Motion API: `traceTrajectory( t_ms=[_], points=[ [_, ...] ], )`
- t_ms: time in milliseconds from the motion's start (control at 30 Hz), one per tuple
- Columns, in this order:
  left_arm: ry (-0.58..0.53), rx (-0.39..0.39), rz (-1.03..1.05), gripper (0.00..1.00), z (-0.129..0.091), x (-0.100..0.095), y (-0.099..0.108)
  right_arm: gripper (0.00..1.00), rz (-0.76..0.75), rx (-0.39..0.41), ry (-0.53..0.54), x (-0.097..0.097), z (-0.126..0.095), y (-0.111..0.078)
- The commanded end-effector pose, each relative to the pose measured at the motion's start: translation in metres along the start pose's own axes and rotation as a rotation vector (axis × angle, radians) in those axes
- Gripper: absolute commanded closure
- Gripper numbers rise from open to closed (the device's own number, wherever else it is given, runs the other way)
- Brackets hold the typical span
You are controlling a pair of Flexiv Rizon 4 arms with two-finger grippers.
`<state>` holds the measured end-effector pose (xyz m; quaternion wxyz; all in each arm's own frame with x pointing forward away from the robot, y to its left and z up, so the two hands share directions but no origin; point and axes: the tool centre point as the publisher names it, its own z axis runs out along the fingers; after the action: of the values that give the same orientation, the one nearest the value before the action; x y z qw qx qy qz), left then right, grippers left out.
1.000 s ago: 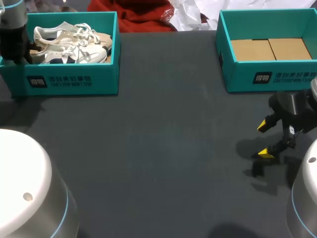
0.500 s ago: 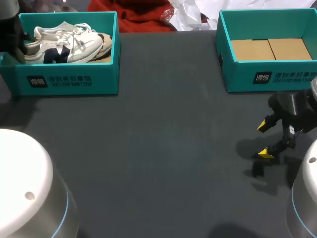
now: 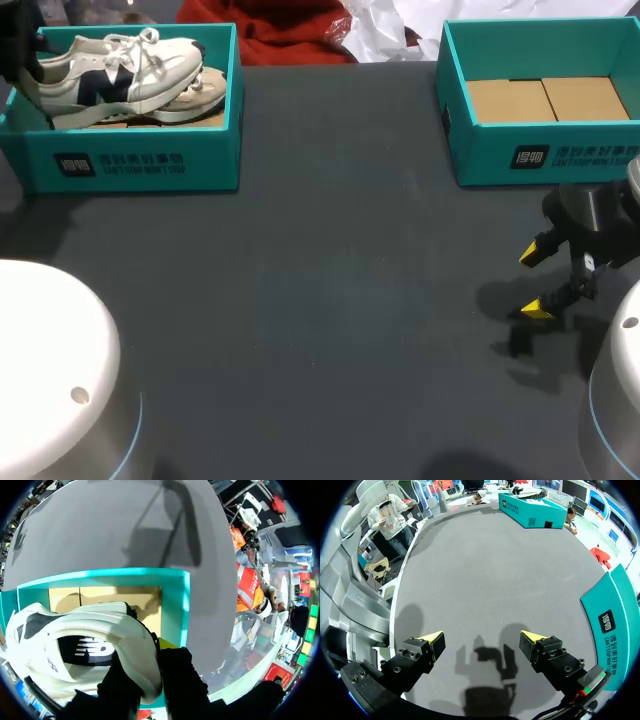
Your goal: Take the shoe out of the shoebox, open the shoe tongue, remove and reinsert the insole, then place the shoe into the shoebox
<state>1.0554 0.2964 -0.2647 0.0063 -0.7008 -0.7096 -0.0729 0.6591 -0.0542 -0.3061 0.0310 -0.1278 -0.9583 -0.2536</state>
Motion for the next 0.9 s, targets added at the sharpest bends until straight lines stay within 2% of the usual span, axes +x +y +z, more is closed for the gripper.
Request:
traceTrajectory(
  t_ms=[33, 600, 900],
  points=[
    [0.015, 0.012, 0.003, 1.00, -0.022, -0.001, 0.004, 0.00, 0.000, 0.002, -0.004, 0.002, 0.000, 0.000],
    [0.047, 0.033, 0.013, 1.00, -0.098, 0.000, 0.018, 0.00, 0.000, 0.002, -0.004, 0.002, 0.000, 0.000],
    [0.067, 0.039, -0.001, 1.00, -0.124, -0.003, 0.006, 0.00, 0.000, 0.002, -0.004, 0.002, 0.000, 0.000]
  ],
)
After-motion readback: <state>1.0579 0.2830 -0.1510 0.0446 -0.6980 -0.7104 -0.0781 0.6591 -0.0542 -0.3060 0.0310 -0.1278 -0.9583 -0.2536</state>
